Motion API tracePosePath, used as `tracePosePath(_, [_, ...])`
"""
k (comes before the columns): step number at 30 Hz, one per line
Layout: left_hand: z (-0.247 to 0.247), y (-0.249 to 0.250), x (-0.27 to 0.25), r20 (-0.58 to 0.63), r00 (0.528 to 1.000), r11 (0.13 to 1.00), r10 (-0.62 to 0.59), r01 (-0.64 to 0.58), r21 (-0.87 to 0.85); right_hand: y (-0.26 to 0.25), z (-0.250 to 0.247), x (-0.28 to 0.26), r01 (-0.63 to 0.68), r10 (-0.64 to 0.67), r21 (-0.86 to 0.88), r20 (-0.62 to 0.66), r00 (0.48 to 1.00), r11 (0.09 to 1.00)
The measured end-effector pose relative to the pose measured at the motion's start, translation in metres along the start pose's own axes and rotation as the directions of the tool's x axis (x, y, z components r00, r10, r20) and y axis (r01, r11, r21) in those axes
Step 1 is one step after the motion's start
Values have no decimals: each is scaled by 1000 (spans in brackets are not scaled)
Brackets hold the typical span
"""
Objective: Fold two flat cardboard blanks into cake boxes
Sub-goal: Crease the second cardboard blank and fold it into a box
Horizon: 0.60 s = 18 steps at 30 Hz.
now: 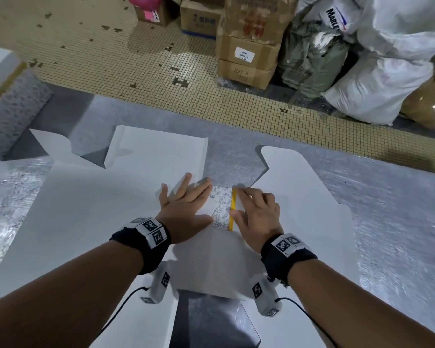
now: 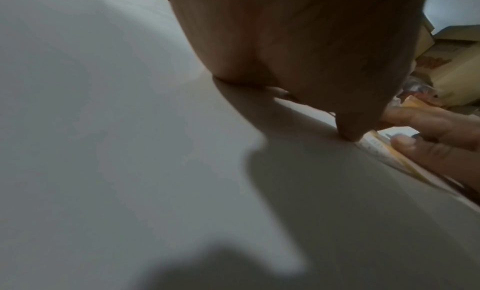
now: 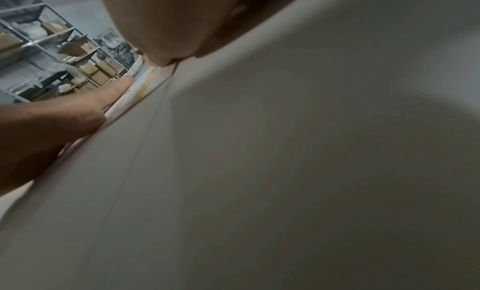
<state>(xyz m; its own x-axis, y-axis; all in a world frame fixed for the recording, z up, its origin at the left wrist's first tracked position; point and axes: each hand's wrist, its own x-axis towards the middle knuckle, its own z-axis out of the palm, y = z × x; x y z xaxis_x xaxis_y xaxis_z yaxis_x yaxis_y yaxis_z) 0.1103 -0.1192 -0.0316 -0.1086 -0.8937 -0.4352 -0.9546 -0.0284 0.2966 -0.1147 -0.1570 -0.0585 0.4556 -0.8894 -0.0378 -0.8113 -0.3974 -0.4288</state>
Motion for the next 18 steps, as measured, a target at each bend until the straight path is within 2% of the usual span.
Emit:
tracePosePath(8, [8,-2,1,-34,999,992,21,-16,124,-10,-4,4,-51,61,-94,105,993,994])
tracePosePath(14, [10,-3,4,-76,997,997,-2,7,73,-9,-5,2,-52,59,-53,131,990,997])
tracePosePath(18, [7,-1,4,-38,999,997,-2,5,76,-8,-4,0,-14,25,-79,137,990,997])
